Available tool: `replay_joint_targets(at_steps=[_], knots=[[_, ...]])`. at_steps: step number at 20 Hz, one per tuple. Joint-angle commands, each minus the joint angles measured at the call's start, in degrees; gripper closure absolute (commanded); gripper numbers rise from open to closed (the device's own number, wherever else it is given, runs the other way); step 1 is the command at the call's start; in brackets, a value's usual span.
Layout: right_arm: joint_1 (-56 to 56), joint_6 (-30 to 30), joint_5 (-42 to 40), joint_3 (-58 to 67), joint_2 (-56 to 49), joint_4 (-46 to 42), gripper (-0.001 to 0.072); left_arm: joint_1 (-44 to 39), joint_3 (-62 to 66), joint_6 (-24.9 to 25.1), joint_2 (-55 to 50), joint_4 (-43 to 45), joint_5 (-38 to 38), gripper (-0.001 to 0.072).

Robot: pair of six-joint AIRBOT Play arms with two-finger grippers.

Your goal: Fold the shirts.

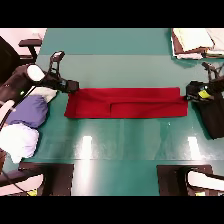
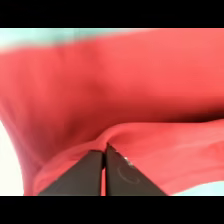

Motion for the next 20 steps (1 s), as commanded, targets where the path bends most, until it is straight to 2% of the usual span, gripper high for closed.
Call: replay_joint_targets(at_steps=[1, 2, 3, 4, 5, 7, 10, 11, 12, 13, 15, 20], knots=[[0.48, -0.07, -0.94, 8.66, -9.77, 3.67, 0.0697, -0.04, 3.3, 0.92, -6.58, 0.31, 6.01, 0.068], [0.31, -0.31, -0.85, 10.03, -11.32, 4.98, 0.0696, -0.02, 3.3, 0.92, -6.73, 0.09, 6.34, 0.0679], [0.31, -1.84, -0.81, 11.41, -12.76, 6.64, 0.0637, -0.02, 3.41, 0.9, -6.64, 0.09, 6.1, 0.0638], [0.31, -2.82, -0.76, 12.61, -13.81, 7.28, 0.042, -0.02, 3.91, 0.83, -6.64, 0.09, 5.31, 0.044], [0.13, -3.76, -0.61, 13.49, -14.25, 7.28, 0.0307, -0.02, 4.7, 0.46, -6.58, 0.07, 3.74, 0.025], [-1.57, -6.67, -0.28, 13.27, -13.33, 8.35, 0.03, -0.04, 7.3, 0.48, -6.34, -0.07, -0.83, 0.0238], [-7.5, -8.61, 1.9, 9.16, -11.52, 8.39, 0.0285, -0.04, 10.36, 0.85, -6.36, -3.13, -6.82, 0.0239], [-9.75, -8.96, 3.32, 7.69, -11.63, 8.61, 0.0185, -0.04, 10.43, 1.51, -6.38, -5.46, -8.04, 0.0284], [-12.17, -10.19, 4.31, 5.97, -12.15, 10.01, 0.0126, -0.04, 10.43, 2.56, -6.45, -7.67, -8.85, 0.0495], [-14.45, -11.85, 5.25, 4.59, -13.09, 12.52, 0.0125, -0.11, 10.43, 4.07, -6.45, -10.25, -8.92, 0.0686], [-17.42, -13.07, 6.25, 2.95, -15.89, 16.33, 0.0129, -0.83, 10.43, 5.07, -6.45, -13.75, -7.78, 0.0681], [-15.91, -14.99, 4.76, 2.34, -21.14, 23.02, 0.0141, -7.58, 10.43, 3.34, -8.46, -13.84, -4.24, 0.0681]])
